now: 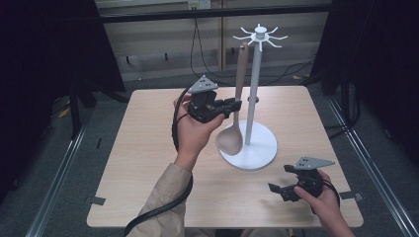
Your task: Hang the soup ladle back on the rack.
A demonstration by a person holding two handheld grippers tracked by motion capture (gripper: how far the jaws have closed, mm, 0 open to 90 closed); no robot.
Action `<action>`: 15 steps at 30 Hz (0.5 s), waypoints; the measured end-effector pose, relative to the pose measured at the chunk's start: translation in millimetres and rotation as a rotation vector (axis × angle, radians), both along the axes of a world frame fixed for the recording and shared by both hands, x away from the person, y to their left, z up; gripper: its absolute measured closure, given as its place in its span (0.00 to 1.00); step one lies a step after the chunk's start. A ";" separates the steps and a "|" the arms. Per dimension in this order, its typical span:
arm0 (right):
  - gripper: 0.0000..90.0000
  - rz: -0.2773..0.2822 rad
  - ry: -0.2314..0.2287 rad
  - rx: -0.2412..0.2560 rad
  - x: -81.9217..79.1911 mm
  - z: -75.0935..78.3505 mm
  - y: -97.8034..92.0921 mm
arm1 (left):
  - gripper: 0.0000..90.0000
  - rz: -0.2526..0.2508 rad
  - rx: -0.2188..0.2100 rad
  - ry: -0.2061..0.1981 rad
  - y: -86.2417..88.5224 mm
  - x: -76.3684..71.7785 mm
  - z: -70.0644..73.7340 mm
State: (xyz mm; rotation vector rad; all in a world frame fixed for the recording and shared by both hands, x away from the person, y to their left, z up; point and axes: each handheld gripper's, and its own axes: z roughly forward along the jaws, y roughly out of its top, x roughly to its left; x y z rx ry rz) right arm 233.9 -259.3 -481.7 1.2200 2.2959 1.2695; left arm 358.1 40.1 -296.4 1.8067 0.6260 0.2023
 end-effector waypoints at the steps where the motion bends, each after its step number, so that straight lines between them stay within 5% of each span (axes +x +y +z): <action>1: 0.06 0.000 0.001 -0.003 -0.1 0.1 -0.1 | 0.87 0.002 -0.002 0.002 -0.6 0.7 -0.2; 15: 0.06 0.007 -0.004 -0.006 -0.1 0.9 1.1 | 0.86 0.006 -0.011 0.004 -3.5 6.5 -2.4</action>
